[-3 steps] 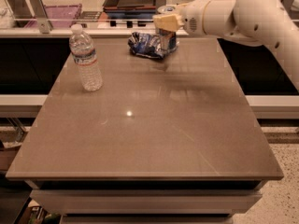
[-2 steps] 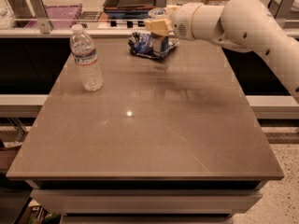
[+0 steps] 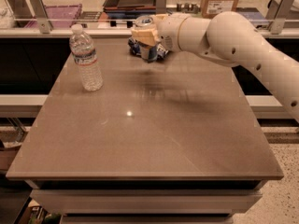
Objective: Move redbull can near water bottle
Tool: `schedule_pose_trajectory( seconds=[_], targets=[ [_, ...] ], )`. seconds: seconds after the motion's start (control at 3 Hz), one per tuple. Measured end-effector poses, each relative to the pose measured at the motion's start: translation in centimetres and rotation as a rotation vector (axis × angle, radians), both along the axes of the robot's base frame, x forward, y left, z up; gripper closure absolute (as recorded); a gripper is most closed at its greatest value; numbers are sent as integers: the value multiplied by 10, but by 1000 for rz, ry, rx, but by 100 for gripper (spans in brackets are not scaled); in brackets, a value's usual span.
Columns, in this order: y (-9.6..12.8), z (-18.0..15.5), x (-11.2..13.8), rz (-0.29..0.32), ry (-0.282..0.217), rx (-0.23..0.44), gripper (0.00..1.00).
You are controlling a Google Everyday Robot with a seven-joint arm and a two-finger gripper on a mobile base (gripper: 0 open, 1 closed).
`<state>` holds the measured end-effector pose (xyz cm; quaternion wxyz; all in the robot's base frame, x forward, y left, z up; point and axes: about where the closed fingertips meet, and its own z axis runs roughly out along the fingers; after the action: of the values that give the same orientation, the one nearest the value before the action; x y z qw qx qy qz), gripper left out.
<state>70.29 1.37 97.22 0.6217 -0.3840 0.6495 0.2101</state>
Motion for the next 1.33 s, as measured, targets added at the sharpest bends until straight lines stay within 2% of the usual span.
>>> schedule_pose_trajectory(
  seconds=[0.67,1.33],
  targets=[
    [21,-5,-30,20,40,46,100],
    [36,-28,-46,28,63,111,100]
  ],
)
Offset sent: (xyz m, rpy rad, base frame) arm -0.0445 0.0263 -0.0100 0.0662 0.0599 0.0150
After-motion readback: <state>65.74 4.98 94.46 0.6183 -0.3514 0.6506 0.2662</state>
